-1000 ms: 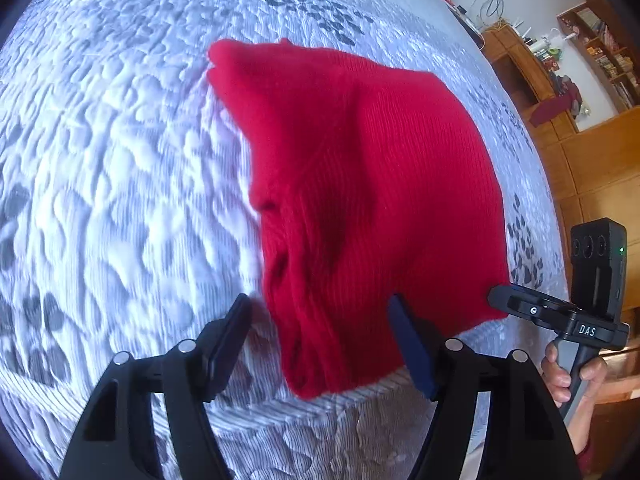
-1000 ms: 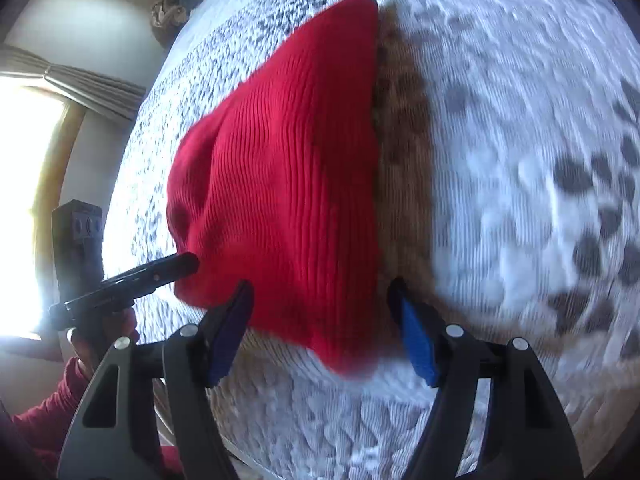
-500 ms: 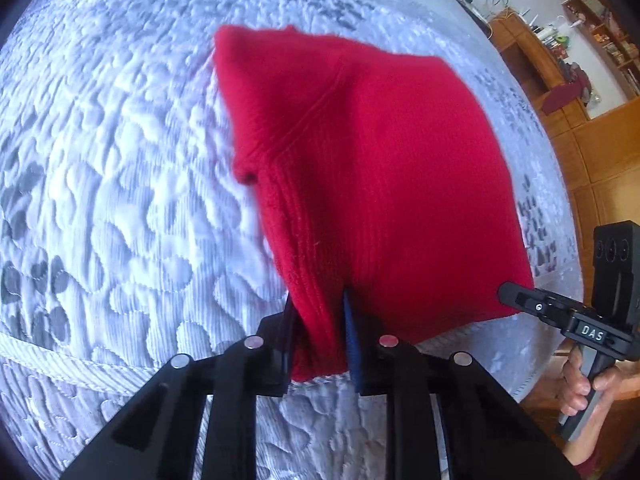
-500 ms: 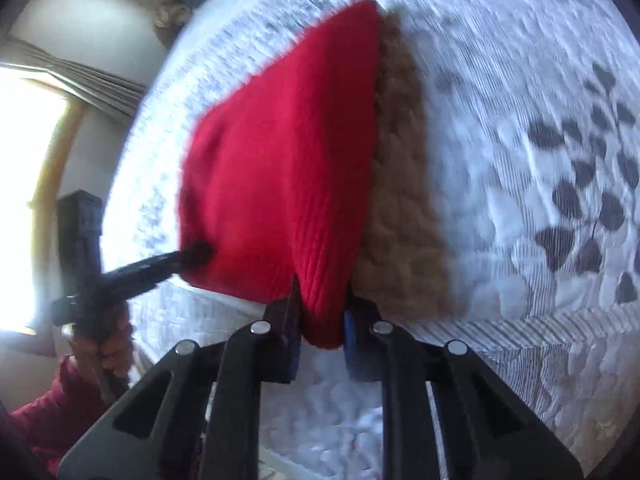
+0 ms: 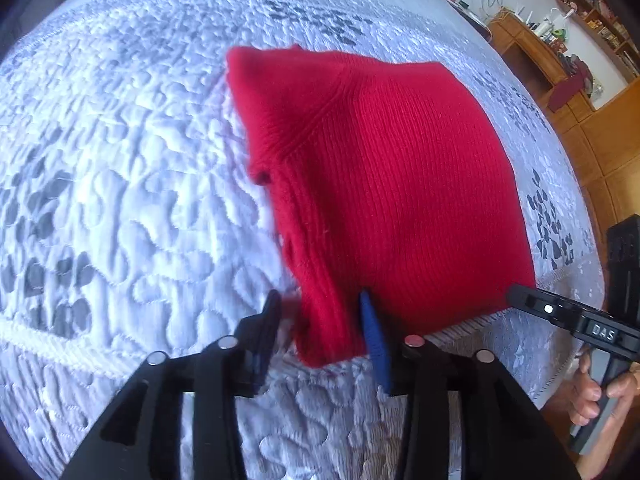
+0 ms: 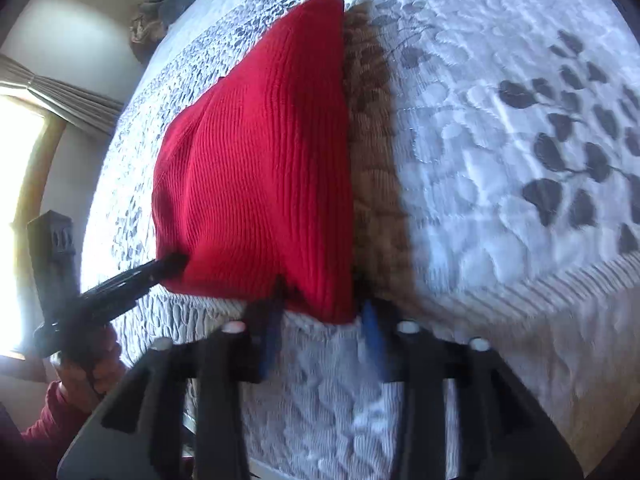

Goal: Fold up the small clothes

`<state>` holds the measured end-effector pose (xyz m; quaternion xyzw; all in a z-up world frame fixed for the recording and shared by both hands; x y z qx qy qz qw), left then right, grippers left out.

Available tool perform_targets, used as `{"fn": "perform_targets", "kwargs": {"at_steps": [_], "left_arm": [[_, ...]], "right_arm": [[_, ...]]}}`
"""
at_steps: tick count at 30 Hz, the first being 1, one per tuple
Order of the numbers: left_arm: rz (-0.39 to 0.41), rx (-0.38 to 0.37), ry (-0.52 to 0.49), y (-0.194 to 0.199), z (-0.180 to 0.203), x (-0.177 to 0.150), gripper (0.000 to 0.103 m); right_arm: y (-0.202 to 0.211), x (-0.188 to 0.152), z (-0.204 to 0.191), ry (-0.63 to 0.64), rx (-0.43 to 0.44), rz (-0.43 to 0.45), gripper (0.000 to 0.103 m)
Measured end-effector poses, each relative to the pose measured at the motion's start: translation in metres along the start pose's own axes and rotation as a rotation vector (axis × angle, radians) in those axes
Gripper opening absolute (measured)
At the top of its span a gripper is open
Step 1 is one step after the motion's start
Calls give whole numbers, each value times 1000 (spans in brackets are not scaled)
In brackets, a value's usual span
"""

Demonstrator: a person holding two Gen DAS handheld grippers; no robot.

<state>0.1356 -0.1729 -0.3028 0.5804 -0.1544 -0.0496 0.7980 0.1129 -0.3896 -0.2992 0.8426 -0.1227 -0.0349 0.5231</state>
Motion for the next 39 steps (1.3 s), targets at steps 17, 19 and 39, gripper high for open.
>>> {"fn": "perform_targets", "kwargs": {"at_steps": [17,19,39], "left_arm": [[119,189,18,85,-18,-55,90],[122,189,22,93,-16,-61,90],[176,234,2,142,2,-109,91]], "right_arm": [[54,-70,-25,24,-281,128,92],[57,-76,-29,25,-293,125,93],[106,-123,-54,57,-350,183,93]]}}
Point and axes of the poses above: each gripper's, at about its wrist camera, not at the fingertips, and y roughly against the way its jaws point, z to its right, x to its top, the point moved 9 cm from there along -y, roughly the way its jaws point, and after that the axes turned 8 degrees about -z, right-handed, at the moved point
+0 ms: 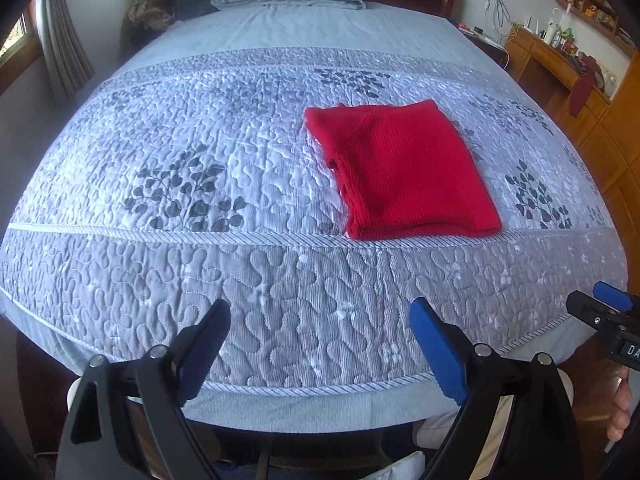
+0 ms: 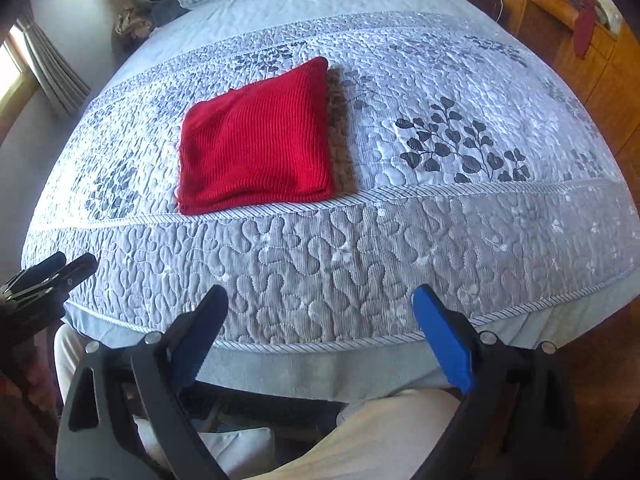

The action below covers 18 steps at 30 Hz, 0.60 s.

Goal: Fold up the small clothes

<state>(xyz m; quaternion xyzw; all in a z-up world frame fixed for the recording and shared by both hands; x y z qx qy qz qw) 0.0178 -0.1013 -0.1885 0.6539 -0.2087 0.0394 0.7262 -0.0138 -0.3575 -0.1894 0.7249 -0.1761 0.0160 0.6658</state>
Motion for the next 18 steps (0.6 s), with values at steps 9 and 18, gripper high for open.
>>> {"fn": "perform_targets", "kwargs": {"at_steps": [9,18], "left_arm": [[38,5,-15,25,3,-8,92],[59,18,-10,36,1,-9,92]], "right_arm": [[18,-5,-10,26,0,26,94],[21,-7,-8,16,-3,27,94]]}}
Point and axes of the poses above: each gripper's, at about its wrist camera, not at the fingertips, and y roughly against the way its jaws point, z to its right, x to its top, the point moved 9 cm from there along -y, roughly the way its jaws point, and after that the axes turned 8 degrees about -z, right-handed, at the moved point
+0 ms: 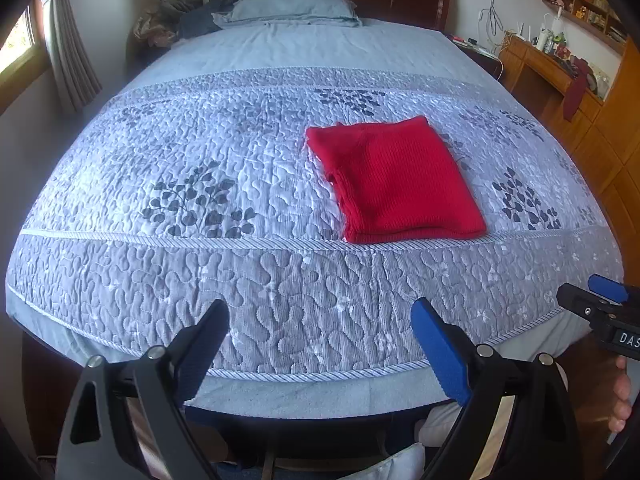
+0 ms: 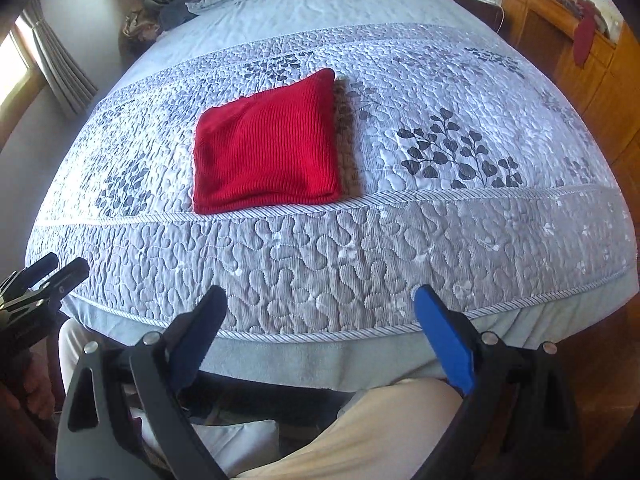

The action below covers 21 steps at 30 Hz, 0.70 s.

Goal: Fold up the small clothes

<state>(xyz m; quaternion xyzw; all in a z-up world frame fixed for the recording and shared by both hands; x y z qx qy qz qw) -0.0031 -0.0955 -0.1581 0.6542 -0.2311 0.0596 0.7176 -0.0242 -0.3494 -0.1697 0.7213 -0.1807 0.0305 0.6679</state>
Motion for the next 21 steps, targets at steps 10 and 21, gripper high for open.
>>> {"fn": "perform_targets", "kwargs": {"at_steps": [10,21], "left_arm": [[19,2,-4,5,0,3,93],[22,12,-6,6,-1,4,93]], "right_arm": [[4,4,-3,15,-6,7,94],[3,4,-6,22,-9,6,94]]}}
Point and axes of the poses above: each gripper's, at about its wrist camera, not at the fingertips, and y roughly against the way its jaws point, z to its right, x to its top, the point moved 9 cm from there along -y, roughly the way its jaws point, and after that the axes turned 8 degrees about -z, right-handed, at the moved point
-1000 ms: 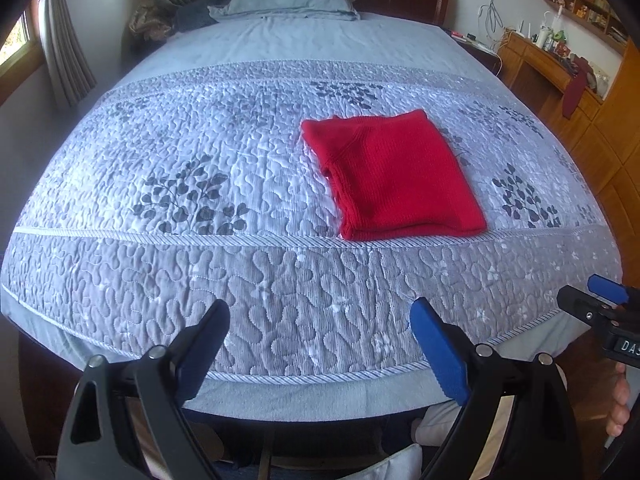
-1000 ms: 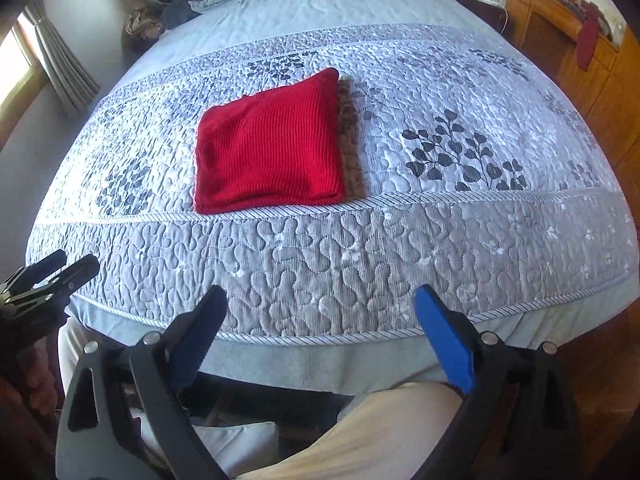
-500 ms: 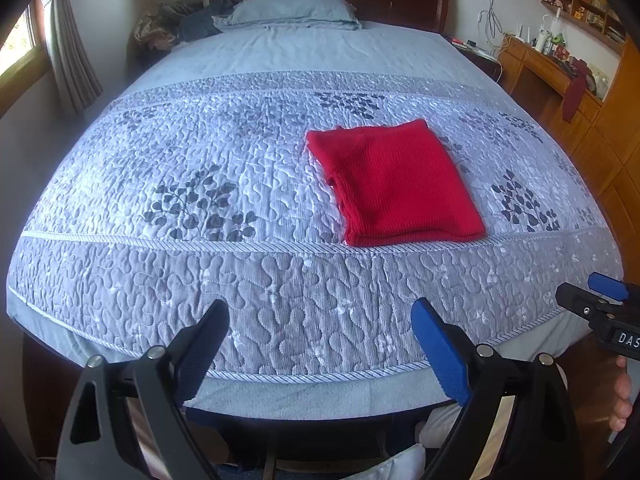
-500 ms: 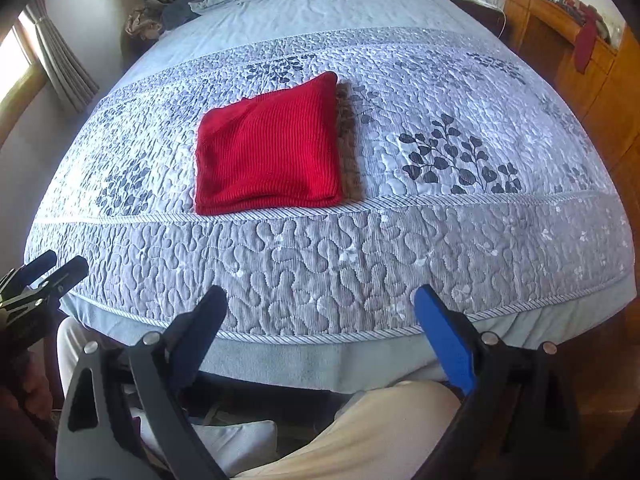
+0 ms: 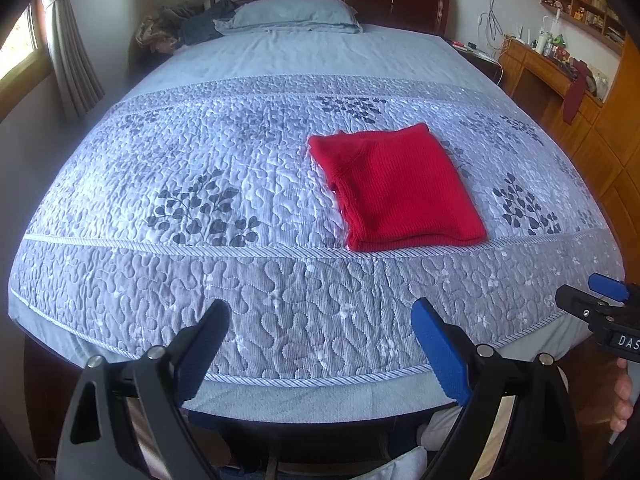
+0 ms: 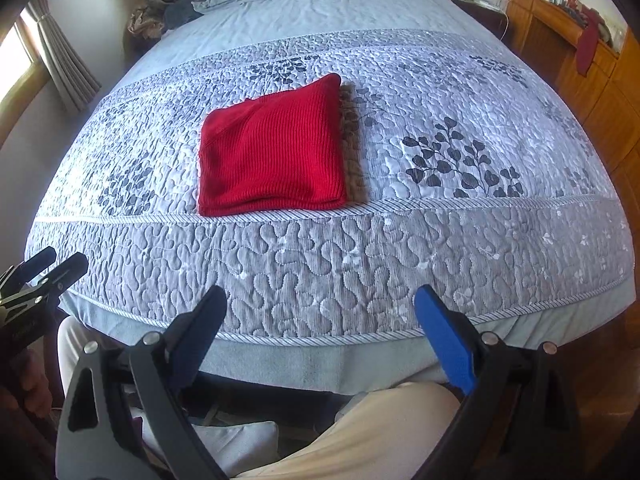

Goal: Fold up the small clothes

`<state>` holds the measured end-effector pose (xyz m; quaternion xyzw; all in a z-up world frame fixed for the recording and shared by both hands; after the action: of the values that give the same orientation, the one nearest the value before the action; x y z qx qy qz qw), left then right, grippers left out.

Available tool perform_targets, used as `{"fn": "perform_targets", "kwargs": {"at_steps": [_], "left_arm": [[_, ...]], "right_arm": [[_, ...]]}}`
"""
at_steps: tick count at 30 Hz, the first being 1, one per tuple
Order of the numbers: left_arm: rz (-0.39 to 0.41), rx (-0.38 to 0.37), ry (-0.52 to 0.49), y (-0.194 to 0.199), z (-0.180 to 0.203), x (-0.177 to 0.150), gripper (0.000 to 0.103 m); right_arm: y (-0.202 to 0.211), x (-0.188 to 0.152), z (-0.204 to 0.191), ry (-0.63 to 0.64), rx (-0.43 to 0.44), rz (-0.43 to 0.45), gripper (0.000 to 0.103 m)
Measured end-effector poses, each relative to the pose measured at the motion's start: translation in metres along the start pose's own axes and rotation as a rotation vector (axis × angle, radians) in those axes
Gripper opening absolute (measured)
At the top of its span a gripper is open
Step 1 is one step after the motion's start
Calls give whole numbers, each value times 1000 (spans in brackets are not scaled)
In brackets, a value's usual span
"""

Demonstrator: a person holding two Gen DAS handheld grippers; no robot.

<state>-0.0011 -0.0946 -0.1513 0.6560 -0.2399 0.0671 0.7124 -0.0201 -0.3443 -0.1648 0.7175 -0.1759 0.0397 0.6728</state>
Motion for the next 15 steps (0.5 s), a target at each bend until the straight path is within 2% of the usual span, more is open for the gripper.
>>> {"fn": "perform_targets", "kwargs": {"at_steps": [15], "left_arm": [[-7,8,-4,-3,1,-1,93]], "right_arm": [[-3,0,4,0,-1,-7,94]]}}
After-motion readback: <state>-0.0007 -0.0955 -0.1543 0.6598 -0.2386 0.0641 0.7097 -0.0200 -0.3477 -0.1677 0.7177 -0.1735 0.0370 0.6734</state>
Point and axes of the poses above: each gripper's, at about its wrist camera, not at the fingertips, and y roughly against the way its jaws point, z to its right, x to its top, the point moved 9 cm from there along -y, roughly the way its jaws point, and after that the axes turned 8 degrees about -z, right-handed, at the moved point
